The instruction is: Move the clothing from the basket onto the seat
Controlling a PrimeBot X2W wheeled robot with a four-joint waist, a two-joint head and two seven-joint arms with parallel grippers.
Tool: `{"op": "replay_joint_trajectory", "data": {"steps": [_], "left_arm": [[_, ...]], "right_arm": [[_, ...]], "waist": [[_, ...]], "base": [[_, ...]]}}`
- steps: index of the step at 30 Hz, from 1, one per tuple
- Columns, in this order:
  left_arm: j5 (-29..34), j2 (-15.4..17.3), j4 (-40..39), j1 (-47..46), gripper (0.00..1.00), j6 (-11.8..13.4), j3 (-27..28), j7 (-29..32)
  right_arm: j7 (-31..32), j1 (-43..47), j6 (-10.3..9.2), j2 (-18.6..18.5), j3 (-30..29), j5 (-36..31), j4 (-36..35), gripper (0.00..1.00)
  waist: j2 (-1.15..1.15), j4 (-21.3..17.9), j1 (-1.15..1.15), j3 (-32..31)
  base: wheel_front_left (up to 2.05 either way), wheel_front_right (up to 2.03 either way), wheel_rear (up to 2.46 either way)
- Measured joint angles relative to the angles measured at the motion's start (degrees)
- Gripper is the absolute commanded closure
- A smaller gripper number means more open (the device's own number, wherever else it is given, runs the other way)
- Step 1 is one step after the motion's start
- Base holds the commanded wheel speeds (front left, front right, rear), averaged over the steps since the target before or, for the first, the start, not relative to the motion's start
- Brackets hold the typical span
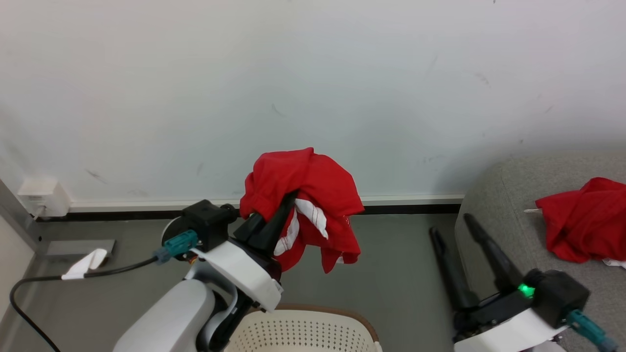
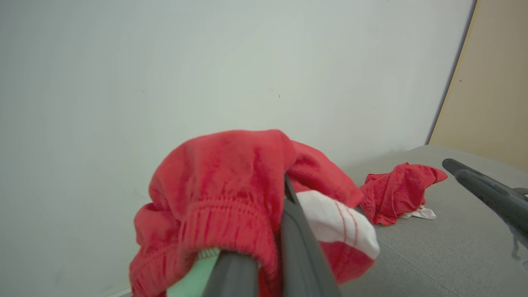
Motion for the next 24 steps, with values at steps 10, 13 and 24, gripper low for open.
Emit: {"op": "replay_joint_trajectory", "data": {"steps": [10, 13, 24], "left_arm": [[0.2, -0.5, -3.0, -1.0, 1.00, 0.0, -1.4, 0.9], [0.2, -1.0, -4.0, -1.4, 1.00, 0.0, -2.1, 1.8], [0.2, -3.5, -7.4, -1.7, 1.00, -0.6, -5.3, 3.6]], "right_arm": [[0.0, -4.4, 0.00, 0.4, 14.4, -0.5, 9.5, 0.00], [0.0, -7.6, 0.00, 2.5, 15.7, -1.6, 12.8, 0.00], [0.0, -14.3, 0.00, 7.3, 12.8, -8.4, 26.1, 0.00]], "waist": [[0.00, 1.1, 0.00, -0.3], [0.00, 2.0, 0.00, -0.5], [0.00, 7.0, 0.00, -0.7]], "base": [[0.00, 0.00, 0.00], [0.00, 0.00, 0.00], [0.00, 0.00, 0.00]]}}
